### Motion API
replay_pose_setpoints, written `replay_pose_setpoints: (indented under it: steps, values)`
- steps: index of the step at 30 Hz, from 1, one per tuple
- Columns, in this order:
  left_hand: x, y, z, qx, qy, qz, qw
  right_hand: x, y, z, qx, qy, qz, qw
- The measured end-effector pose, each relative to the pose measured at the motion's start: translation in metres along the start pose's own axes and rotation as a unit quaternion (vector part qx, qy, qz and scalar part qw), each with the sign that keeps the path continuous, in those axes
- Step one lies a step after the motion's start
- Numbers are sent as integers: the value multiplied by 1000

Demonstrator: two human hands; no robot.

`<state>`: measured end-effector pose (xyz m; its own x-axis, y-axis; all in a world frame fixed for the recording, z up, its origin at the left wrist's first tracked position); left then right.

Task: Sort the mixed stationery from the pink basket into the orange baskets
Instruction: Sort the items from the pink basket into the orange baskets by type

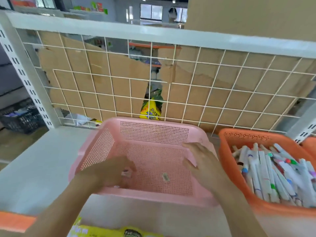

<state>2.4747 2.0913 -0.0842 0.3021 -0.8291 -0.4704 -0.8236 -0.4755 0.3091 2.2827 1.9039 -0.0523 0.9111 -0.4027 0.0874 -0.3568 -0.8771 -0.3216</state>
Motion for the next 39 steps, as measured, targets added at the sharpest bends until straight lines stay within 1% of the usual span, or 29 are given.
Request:
replay_pose_setpoints:
  steps: [3,6,12,17,19,21,24,30,35,37,39]
  values:
    - [20,3,0,59,-35,7,998,0,-1,5,10,-2,13,1000]
    - [25,4,3,102,-42,18,994,0,-1,7,-2,5,27,1000]
    - [18,5,8,53,-12,39,998,2,-1,9,-11,14,53,998]
    - [15,6,7,30,-4,35,999,2,-1,10,-16,13,58,998]
    - [14,5,6,5,2,28,1000,2,-1,9,-10,15,58,998]
    - [11,7,2,-13,29,34,999,0,-2,6,-8,28,53,998]
    - [10,8,-5,-23,102,68,992,-10,-2,-3,-17,64,67,996]
    - [4,22,-16,-50,228,143,962,-49,13,-25,-29,145,97,984]
    - [1,52,-24,-36,298,216,929,-98,29,-38,-26,201,138,969]
    - [0,67,-26,-14,312,225,923,-121,36,-41,-42,218,159,962]
    - [3,81,-26,8,312,262,913,-143,44,-45,-66,231,180,954]
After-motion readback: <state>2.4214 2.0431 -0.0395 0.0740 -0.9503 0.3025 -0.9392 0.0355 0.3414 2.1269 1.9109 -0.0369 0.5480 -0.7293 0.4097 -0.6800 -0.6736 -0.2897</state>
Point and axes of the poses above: each hand's wrist, its own x-axis towards the middle knuckle, its own z-axis out of the palm, y = z × x, the point moved 2 cm from there along x, towards the middle knuckle, and after that the axes turned 7 degrees about -y, right-handed, at the moved point
